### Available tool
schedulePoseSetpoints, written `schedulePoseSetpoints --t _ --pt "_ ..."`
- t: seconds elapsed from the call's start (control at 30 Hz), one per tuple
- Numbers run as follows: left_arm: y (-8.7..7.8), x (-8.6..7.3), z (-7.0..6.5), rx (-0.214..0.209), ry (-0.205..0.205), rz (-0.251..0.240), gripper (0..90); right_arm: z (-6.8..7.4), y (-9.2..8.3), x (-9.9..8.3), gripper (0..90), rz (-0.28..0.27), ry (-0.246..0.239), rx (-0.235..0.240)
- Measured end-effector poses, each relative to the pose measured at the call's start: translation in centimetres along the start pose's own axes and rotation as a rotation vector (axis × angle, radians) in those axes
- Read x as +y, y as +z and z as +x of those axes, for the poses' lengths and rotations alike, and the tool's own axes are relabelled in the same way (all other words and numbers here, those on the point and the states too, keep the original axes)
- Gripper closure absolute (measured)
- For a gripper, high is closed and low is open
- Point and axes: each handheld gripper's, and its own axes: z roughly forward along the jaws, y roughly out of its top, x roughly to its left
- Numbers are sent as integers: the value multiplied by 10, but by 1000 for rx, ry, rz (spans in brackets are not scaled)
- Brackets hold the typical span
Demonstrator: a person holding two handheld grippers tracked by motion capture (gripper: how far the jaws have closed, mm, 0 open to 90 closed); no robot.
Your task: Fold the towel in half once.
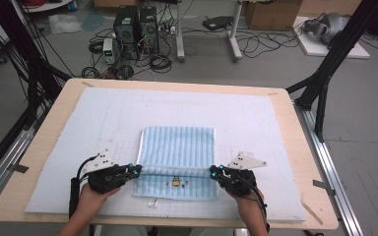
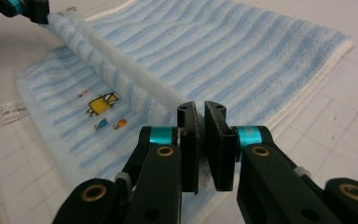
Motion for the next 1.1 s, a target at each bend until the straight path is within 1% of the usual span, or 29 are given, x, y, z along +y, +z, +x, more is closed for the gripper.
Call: schedulePoseSetpoints --t 0.13,0.27,0.3,0.4,0.47,0.5,0.53,0.57,0.6,0.63,0.7,0.73,0.77,0.83,0.9,0.97,1.03,1.1 --pt "-2 -7 -9 -6 0 13 873 8 -9 -7 843 0 -1 0" --pt "-5 -13 -16 -8 4 31 872 15 -14 -15 843 9 -3 4" --pt "-6 -14 -17 -9 10 37 872 17 -15 -17 842 11 -7 5" --pt "-9 -16 -19 -8 8 41 868 22 -17 -20 842 22 -8 12" --pt "-12 -16 -20 -9 -2 31 862 24 -18 -22 842 30 -14 12" --pt "-14 -16 -20 -8 -17 19 826 25 -18 -23 841 37 -18 14" --pt "-15 -15 -19 0 -40 7 726 26 -19 -24 830 39 -16 16" --pt "-16 -14 -18 14 -56 -3 608 25 -19 -24 784 37 -14 24" --pt "-17 -13 -17 28 -64 -11 561 24 -20 -23 747 33 1 30" --pt "-18 -13 -16 37 -59 -16 542 23 -21 -23 737 22 16 41" --pt "-17 -12 -14 49 -78 -28 500 20 -24 -21 689 -16 49 46" --pt "-17 -12 -13 45 -81 -30 495 18 -25 -20 677 -35 67 46" --pt "-17 -12 -13 42 -81 -35 493 17 -25 -19 675 -39 70 40" --pt "-17 -12 -13 44 -77 -41 495 16 -23 -19 671 -23 65 24" --pt "-15 -12 -12 42 -79 -31 499 14 -19 -20 670 -12 62 21" --pt "-13 -12 -10 44 -76 -15 505 15 -15 -20 670 7 60 25" --pt "-10 -12 -11 43 -75 4 530 17 -9 -20 673 41 37 24" --pt "-6 -12 -12 45 -67 49 566 18 -2 -22 687 87 11 26"
